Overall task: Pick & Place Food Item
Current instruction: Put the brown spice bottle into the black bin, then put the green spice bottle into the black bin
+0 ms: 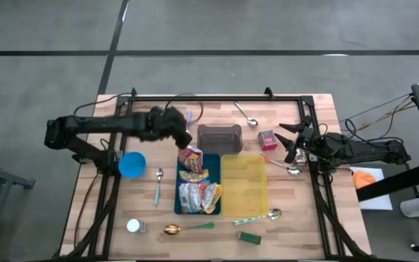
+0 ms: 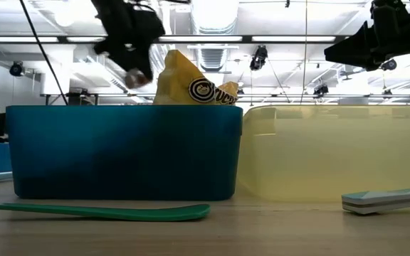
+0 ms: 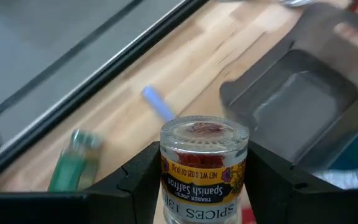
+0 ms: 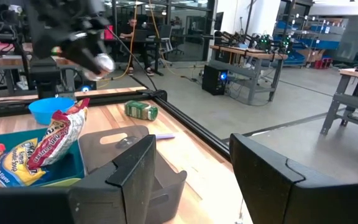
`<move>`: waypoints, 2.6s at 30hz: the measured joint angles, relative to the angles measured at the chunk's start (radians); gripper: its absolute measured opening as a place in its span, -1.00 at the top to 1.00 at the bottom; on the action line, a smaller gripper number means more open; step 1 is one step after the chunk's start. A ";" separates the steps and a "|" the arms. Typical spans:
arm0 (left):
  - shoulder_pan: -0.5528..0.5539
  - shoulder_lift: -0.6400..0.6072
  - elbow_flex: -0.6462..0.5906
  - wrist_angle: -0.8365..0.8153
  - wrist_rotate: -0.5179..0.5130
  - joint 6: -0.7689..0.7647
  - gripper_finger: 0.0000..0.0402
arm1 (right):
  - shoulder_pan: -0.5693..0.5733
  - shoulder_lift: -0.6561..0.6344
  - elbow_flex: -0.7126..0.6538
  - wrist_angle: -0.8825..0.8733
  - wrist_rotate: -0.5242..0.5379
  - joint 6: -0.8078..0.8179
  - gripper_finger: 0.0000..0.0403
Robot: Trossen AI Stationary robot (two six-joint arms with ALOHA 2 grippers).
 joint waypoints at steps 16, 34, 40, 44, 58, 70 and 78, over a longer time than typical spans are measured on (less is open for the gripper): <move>0.231 0.221 0.064 0.247 0.376 0.464 0.06 | 0.000 0.000 0.000 0.000 0.000 0.000 0.01; 0.231 0.533 0.260 0.158 0.488 0.569 0.06 | 0.000 0.000 0.000 0.000 0.000 0.000 0.01; 0.231 0.594 0.259 0.159 0.503 0.567 0.06 | 0.000 0.000 0.000 0.000 0.000 0.000 0.01; 0.231 0.624 0.259 0.157 0.510 0.567 0.06 | 0.000 0.000 0.000 0.000 0.000 0.000 0.01; 0.232 0.651 0.259 0.156 0.530 0.563 0.00 | 0.000 0.000 0.000 0.000 0.000 0.000 0.01; 0.232 0.649 0.259 0.156 0.539 0.562 -0.55 | 0.000 0.000 0.000 0.000 0.000 0.000 0.01; 0.232 0.617 0.260 0.150 0.539 0.559 -0.60 | 0.000 0.000 0.000 0.000 0.000 0.000 0.01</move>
